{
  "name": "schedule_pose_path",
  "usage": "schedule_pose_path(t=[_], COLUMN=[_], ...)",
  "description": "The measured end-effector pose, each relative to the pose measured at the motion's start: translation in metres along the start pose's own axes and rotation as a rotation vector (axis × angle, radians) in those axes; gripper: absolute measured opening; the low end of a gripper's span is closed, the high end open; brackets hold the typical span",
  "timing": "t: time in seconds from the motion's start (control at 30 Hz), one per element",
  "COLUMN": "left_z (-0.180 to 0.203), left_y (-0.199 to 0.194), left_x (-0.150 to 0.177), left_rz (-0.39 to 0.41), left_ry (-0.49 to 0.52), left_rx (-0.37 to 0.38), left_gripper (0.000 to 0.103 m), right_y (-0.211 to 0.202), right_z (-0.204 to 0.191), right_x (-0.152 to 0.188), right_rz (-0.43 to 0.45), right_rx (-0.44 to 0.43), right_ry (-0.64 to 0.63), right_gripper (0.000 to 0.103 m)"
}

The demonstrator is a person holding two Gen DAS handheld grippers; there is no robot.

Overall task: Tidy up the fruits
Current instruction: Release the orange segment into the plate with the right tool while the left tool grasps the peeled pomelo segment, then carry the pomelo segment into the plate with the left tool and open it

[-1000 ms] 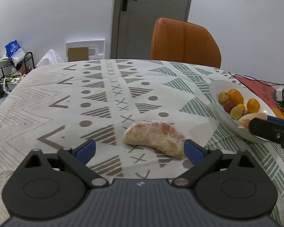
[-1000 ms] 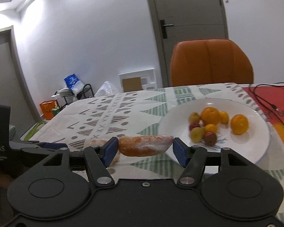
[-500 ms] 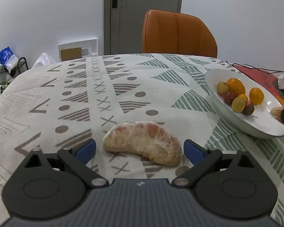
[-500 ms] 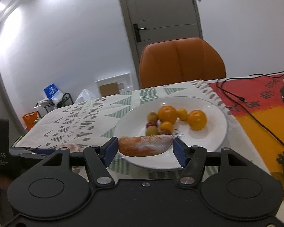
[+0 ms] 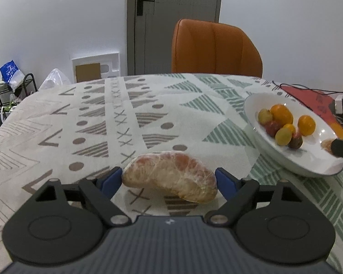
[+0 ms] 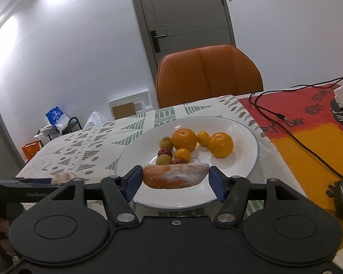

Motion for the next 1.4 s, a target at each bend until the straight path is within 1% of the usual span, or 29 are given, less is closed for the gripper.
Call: schedule_pose_path(t=[0.27,0.3,0.33,0.37,0.4,0.5,0.7,1.2,1.4], left_z=[0.017,0.020,0.024,0.027,0.030,0.041,0.065,0.116,0.124], left_y=[-0.011,-0.012,-0.013,-0.015,-0.016,-0.020,-0.024,-0.026,-0.028], left_x=[-0.010,-0.011,-0.012,-0.014,-0.015,-0.019,-0.025,-0.044,-0.052], left_rz=[0.026,0.028,0.032,0.035,0.039,0.052,0.070,0.119,0.132], left_ry=[0.014,0.018,0.022,0.027,0.029,0.041,0.068,0.142,0.134], left_rx=[0.027,0.031,0.035,0.040,0.045,0.063,0.092,0.147,0.180], left_gripper=[0.086,0.086,0.086,0.086,0.086,0.086,0.086,0.086,0.087], right_y=[-0.001,-0.001,-0.001,-0.003,-0.005,-0.010,-0.021,-0.041,-0.044], right_z=[0.013,0.015,0.017,0.019,0.021,0.025,0.031,0.048,0.052], right_x=[-0.003,-0.003,-0.003,-0.003,-0.003,-0.002,0.001,0.004,0.004], right_rz=[0.018,0.016,0.017,0.025,0.034,0.039,0.042,0.061,0.065], right_rx=[0.027,0.038,0.057,0.075,0.075,0.047,0.035,0.034,0.039], right_ry=[-0.002,-0.007,-0.007,-0.005,-0.001,0.021,0.045,0.087,0.097], right_gripper=[0.062,0.067,0.069,0.074,0.075,0.075,0.075,0.075,0.075])
Point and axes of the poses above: each gripper's, at about its wrist camera, not at the fingertips, and y roughly the way its jaws point, z to its right, x to its underside, the point moved 7 cm from there along y, roughly the way its jaws point, and after that the axes turned 5 degrees about -x, right-handed, at the moved point
